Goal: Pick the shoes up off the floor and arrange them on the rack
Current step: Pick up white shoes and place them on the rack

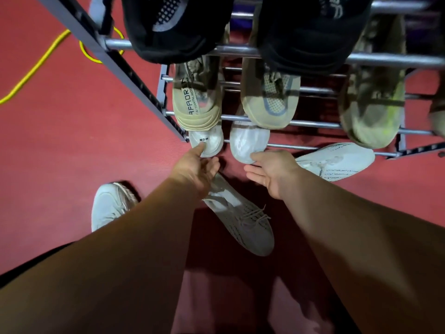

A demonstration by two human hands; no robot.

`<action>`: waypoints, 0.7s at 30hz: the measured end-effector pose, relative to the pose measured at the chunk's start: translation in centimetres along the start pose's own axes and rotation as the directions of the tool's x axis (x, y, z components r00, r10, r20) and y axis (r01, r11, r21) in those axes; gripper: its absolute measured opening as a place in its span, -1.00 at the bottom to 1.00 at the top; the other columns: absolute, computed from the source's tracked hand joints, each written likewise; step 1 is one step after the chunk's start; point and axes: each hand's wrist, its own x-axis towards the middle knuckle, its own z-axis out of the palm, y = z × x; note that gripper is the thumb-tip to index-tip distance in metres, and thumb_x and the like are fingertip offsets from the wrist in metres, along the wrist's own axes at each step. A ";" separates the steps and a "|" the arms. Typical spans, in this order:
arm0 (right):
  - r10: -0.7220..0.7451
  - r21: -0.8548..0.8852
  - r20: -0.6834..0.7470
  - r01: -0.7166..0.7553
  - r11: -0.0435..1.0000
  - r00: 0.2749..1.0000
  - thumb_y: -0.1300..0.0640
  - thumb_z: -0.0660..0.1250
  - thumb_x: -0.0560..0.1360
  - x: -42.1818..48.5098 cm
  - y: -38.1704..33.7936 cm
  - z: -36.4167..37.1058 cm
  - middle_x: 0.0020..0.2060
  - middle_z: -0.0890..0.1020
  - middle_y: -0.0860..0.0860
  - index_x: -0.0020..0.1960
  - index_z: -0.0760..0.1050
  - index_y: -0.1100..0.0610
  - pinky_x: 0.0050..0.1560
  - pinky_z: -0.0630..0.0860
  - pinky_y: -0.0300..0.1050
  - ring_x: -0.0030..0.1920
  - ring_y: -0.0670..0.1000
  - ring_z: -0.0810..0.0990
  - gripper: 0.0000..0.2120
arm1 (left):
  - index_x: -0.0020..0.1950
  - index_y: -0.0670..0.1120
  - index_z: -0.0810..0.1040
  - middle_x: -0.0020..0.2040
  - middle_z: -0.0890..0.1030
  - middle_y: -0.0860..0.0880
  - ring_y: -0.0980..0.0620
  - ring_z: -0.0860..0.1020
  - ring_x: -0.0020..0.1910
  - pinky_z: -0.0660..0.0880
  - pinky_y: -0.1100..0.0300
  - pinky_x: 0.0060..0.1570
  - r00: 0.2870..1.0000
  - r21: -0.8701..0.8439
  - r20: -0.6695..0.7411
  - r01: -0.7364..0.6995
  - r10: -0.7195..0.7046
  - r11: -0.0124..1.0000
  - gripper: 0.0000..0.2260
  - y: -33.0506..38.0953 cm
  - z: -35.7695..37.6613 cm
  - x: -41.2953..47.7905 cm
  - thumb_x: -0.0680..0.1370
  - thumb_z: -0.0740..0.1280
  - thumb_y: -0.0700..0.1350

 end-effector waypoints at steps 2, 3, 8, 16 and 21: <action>-0.005 0.006 -0.024 0.005 1.000 1.000 0.31 0.38 0.59 0.2 0.0 0.3 -0.01 0.68 0.11 0.28 0.50 0.24 -0.02 0.71 -0.03 -0.09 0.05 0.75 -0.73 | 0.15 -0.21 0.56 -0.13 0.59 -0.15 -0.01 0.62 -0.17 0.66 0.14 -0.08 0.999 0.015 -0.039 -0.017 0.017 1.000 -0.85 0.2 0.2 0.2 0.64 0.35 -0.16; -0.008 0.015 -0.039 0.009 1.000 0.999 0.33 0.37 0.59 0.3 0.0 0.4 -0.04 0.68 0.11 0.27 0.49 0.23 0.00 0.71 -0.01 -0.10 0.06 0.75 -0.74 | 0.10 -0.22 0.56 -0.18 0.58 -0.14 -0.01 0.61 -0.19 0.67 0.16 -0.11 0.998 0.005 -0.059 -0.027 0.027 1.000 -0.91 0.3 0.3 0.4 0.65 0.32 -0.21; -0.045 0.041 -0.137 0.051 0.998 0.990 0.36 0.32 0.59 0.8 -0.4 1.0 0.03 0.67 0.09 0.27 0.46 0.12 -0.17 0.69 -0.17 -0.10 0.04 0.75 -0.70 | -0.06 -0.25 0.52 -0.12 0.59 -0.16 -0.02 0.65 -0.13 0.67 0.18 -0.19 0.997 -0.033 -0.038 -0.062 0.061 0.998 -0.87 1.1 0.7 0.5 0.66 0.26 -0.26; -0.142 -0.007 -0.238 0.144 0.990 0.961 0.38 0.24 0.58 1.3 -1.9 1.5 -0.13 0.67 0.03 0.29 0.50 0.07 -0.09 0.67 -0.15 -0.22 -0.01 0.68 -0.64 | 0.11 -0.29 0.53 -0.04 0.60 -0.18 -0.04 0.65 -0.08 0.64 0.12 0.11 0.997 -0.107 -0.002 -0.072 0.072 0.992 -0.86 1.9 0.7 0.7 0.69 0.21 -0.26; -0.161 -0.164 -0.195 0.130 0.978 0.967 0.34 0.17 0.62 0.7 -2.7 1.1 -0.24 0.60 -0.06 0.36 0.52 0.05 -0.20 0.65 -0.20 -0.30 -0.04 0.65 -0.60 | 0.14 -0.18 0.56 -0.11 0.61 -0.09 0.02 0.64 -0.11 0.66 0.18 -0.02 0.997 -0.044 -0.049 -0.063 0.061 0.997 -0.88 1.2 0.7 0.8 0.69 0.25 -0.18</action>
